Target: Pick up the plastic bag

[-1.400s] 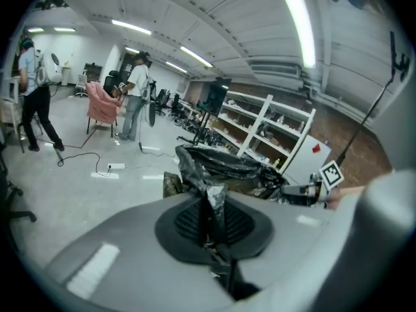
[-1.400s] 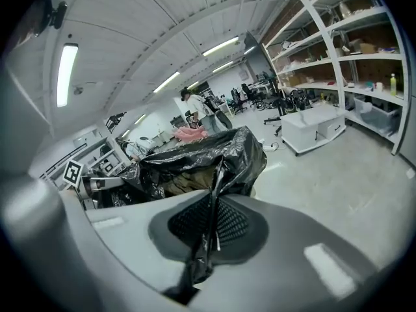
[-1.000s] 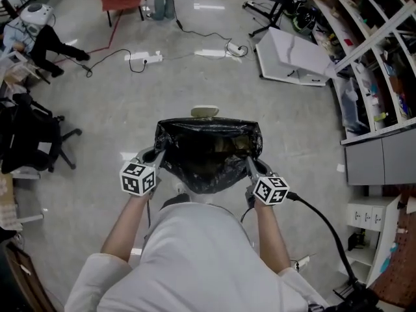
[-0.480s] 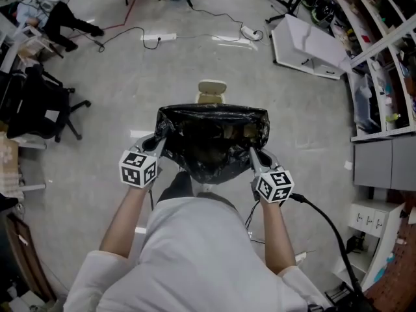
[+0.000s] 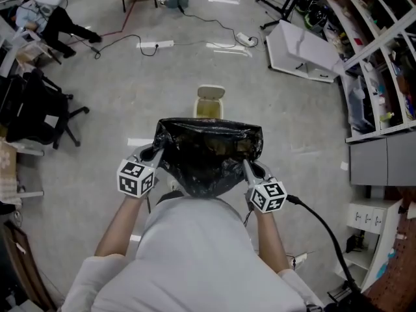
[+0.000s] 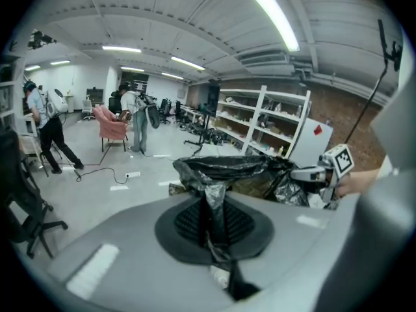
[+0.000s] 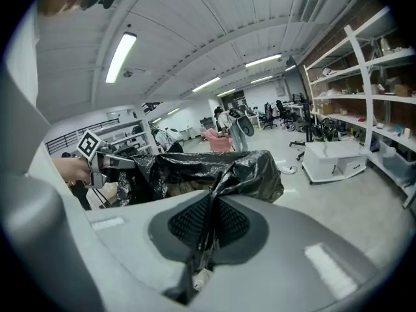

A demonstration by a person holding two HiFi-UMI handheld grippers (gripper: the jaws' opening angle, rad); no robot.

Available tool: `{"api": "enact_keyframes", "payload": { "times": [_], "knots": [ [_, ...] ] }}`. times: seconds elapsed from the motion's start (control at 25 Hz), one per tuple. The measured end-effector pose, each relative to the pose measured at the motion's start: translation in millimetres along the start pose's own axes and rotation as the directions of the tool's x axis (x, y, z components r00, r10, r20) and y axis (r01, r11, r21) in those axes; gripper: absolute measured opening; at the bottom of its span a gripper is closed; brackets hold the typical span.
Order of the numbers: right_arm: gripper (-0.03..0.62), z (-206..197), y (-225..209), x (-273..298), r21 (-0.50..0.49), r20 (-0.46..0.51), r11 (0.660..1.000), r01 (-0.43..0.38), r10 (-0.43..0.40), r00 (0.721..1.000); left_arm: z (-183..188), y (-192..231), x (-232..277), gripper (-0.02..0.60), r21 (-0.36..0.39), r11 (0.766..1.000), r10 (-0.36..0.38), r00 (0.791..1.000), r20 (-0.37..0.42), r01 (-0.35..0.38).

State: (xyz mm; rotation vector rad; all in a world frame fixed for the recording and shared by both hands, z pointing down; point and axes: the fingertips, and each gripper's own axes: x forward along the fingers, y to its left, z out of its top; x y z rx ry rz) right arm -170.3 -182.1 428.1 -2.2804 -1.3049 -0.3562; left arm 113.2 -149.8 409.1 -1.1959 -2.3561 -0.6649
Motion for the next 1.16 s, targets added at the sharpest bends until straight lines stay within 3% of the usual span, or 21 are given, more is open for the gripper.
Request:
{"api": "enact_keyframes", "payload": {
  "times": [0.24,1.16],
  "knots": [
    [0.002,7,12,5,0.038,0.048,0.999,0.027,-0.029,0.998,10,19,-12,0.006,0.019,1.000,-0.011,1.000,0.017,0.010],
    [0.002,49,7,22,0.008,0.099,0.998,0.069,-0.069,0.993,40,42,-3,0.006,0.017,0.999,-0.036,0.998,0.060,0.035]
  ]
}}
